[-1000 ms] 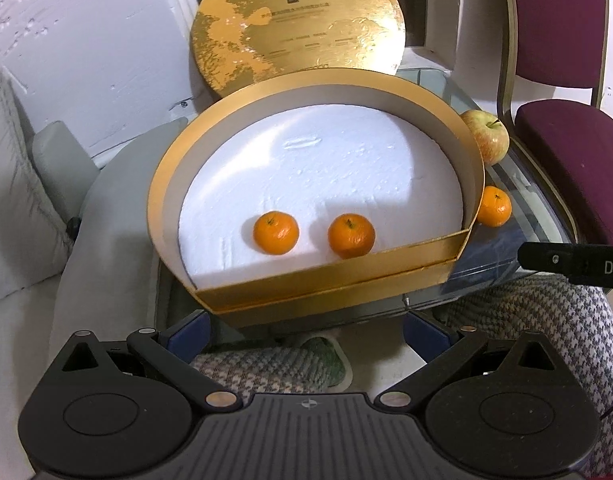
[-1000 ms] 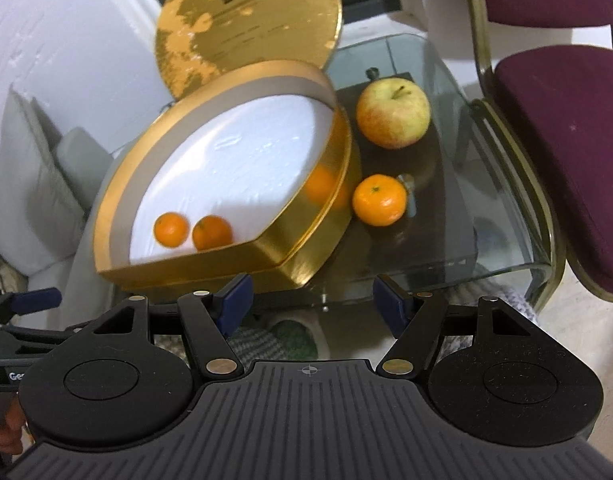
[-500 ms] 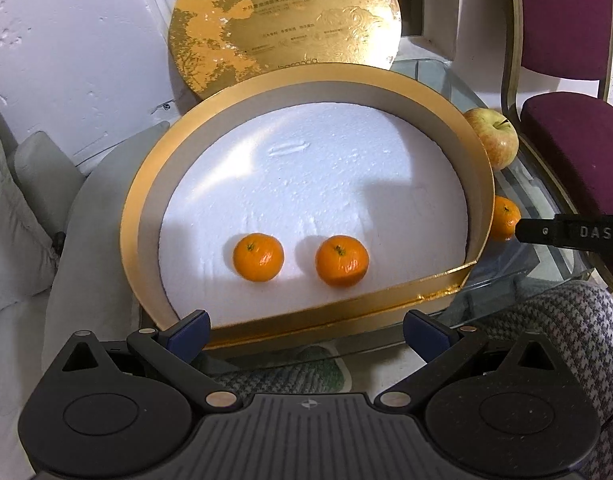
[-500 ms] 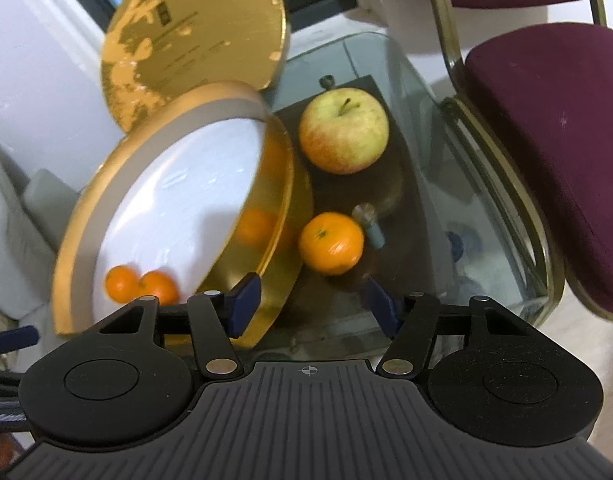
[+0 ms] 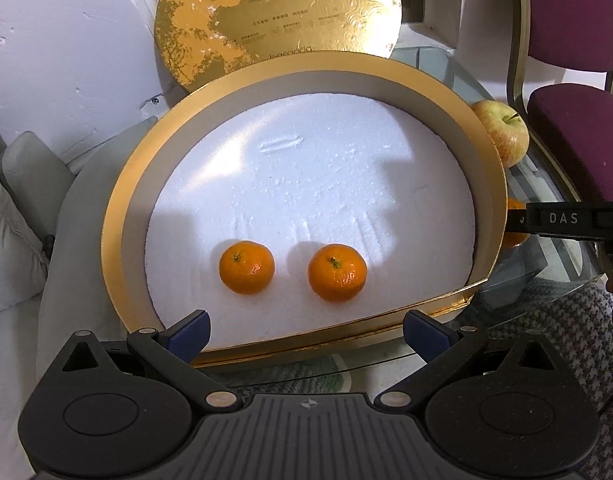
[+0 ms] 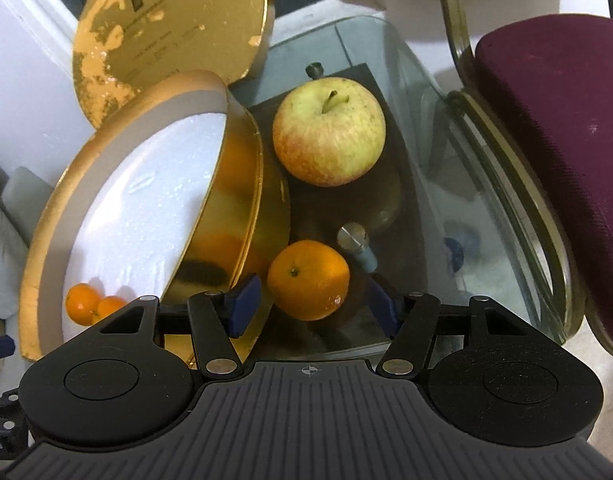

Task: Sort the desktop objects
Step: 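Return the right gripper to the tray and grasp the last mandarin, then lower the last mandarin into the gold box and open the right gripper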

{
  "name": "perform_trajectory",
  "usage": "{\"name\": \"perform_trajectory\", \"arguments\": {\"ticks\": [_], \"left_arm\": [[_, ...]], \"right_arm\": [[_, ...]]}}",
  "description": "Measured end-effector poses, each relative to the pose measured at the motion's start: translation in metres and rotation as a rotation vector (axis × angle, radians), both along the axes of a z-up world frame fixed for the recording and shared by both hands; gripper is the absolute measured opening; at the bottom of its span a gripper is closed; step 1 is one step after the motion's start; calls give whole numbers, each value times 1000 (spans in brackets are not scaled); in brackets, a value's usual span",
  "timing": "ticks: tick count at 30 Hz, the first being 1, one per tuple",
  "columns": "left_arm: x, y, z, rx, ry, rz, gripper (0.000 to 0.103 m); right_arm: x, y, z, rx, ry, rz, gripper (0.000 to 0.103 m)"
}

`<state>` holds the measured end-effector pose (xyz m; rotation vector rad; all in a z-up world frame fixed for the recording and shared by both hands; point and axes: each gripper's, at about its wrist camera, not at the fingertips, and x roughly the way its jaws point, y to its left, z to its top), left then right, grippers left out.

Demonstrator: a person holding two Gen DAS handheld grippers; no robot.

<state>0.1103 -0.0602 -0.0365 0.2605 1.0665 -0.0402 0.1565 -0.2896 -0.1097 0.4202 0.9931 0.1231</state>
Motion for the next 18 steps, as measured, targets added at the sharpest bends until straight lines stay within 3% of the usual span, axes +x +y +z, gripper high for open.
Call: {"name": "perform_trajectory", "arguments": {"ticks": [18], "left_arm": [[-1, 3, -2, -11, 14, 17, 102]], "right_arm": [[7, 1, -10, 16, -9, -9, 49]]}}
